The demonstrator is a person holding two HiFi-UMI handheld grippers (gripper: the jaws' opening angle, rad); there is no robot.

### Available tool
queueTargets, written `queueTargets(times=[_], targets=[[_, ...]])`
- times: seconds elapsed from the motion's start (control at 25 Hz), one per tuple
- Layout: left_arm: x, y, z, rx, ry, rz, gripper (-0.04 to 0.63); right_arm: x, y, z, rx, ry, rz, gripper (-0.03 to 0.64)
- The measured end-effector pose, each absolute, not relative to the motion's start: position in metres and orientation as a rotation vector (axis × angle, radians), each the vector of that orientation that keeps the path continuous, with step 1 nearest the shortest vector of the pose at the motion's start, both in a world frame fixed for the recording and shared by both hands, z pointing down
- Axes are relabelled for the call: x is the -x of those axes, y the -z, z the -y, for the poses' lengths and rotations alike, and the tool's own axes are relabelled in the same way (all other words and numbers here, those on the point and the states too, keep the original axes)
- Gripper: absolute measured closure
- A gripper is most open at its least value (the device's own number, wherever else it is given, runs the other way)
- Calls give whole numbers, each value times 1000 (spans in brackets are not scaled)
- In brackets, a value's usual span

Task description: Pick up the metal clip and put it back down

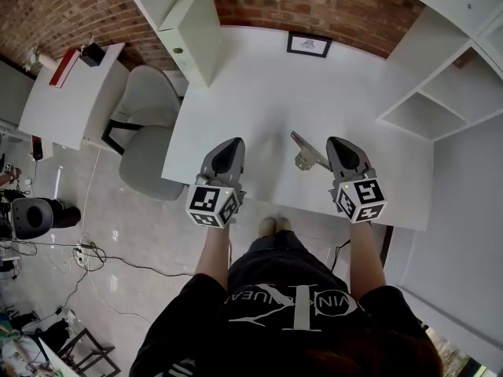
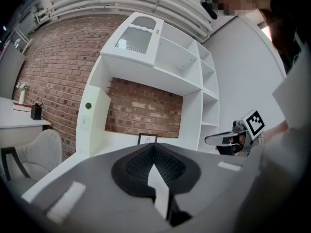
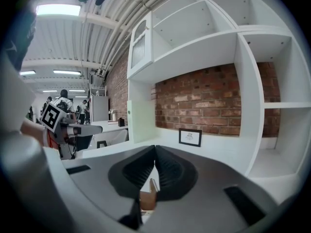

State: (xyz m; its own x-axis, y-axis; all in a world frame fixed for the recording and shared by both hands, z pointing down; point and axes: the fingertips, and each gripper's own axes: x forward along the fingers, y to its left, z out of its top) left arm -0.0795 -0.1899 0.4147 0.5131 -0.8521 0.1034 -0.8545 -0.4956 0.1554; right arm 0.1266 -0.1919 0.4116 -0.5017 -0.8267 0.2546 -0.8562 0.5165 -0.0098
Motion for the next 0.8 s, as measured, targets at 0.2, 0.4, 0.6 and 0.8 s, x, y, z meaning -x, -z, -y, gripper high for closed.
queueTargets(times=[0.2,0.4,0.6,0.8], targets=[[84,-406,190,-2566,0,1485,584,-129,-401,193,-1460,-195,2557,603],[87,-397,190,-2572,16,1504,584,-133,-391,193,-1487,-192,2571,603],[92,-387,190,-2574,34,1526,584,-137,-382,192,-1507,-176,2573,603],[95,-380,190,-2584,47,1541,584,-144,-378,191,-1534,-173,2577,603]])
